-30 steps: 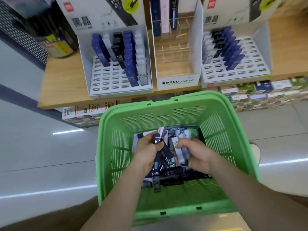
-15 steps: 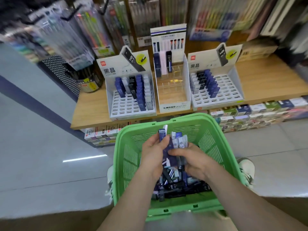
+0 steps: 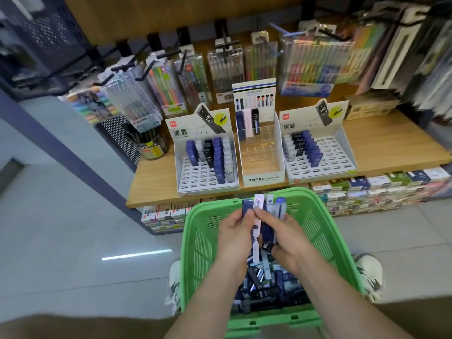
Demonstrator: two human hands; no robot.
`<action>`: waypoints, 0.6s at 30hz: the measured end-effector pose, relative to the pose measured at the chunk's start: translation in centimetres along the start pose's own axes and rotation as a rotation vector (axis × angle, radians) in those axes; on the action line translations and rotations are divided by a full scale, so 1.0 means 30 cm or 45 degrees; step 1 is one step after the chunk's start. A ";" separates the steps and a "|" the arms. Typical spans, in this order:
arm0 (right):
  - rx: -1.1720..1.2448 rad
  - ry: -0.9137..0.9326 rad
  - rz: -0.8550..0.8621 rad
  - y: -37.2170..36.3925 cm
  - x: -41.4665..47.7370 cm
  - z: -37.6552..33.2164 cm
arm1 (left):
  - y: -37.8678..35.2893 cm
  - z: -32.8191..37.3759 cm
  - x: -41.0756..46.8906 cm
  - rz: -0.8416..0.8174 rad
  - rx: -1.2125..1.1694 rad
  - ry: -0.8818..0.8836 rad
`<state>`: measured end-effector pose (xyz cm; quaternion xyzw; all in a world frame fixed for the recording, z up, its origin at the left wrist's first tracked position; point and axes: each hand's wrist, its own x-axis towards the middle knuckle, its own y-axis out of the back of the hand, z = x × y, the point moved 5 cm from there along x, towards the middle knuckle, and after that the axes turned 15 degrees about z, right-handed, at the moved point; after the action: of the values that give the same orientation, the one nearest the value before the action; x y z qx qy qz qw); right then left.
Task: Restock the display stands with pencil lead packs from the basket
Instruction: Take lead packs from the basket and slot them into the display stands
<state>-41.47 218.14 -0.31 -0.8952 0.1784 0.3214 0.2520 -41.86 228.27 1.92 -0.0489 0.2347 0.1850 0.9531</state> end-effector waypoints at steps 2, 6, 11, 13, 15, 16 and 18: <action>-0.005 0.024 -0.008 -0.020 -0.006 -0.010 | 0.002 0.021 -0.008 -0.032 -0.024 0.010; 0.009 0.053 0.013 -0.061 -0.007 -0.034 | 0.001 0.086 0.000 -0.086 -0.037 0.005; 0.154 -0.064 -0.120 -0.116 -0.035 -0.054 | -0.008 0.218 0.046 -0.148 0.055 -0.072; 0.209 -0.113 -0.156 -0.136 -0.039 -0.071 | -0.016 0.286 0.066 -0.204 0.109 -0.128; 0.269 -0.151 -0.206 -0.153 -0.043 -0.090 | -0.030 0.351 0.078 -0.284 0.169 -0.197; 0.301 -0.164 -0.235 -0.161 -0.047 -0.099 | -0.038 0.380 0.082 -0.326 0.190 -0.226; 0.357 -0.180 -0.294 -0.177 -0.056 -0.114 | -0.052 0.425 0.089 -0.373 0.200 -0.279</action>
<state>-38.49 220.76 4.88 -0.8411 0.0993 0.3243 0.4213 -33.60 229.99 11.99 0.0124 0.1336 0.0297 0.9905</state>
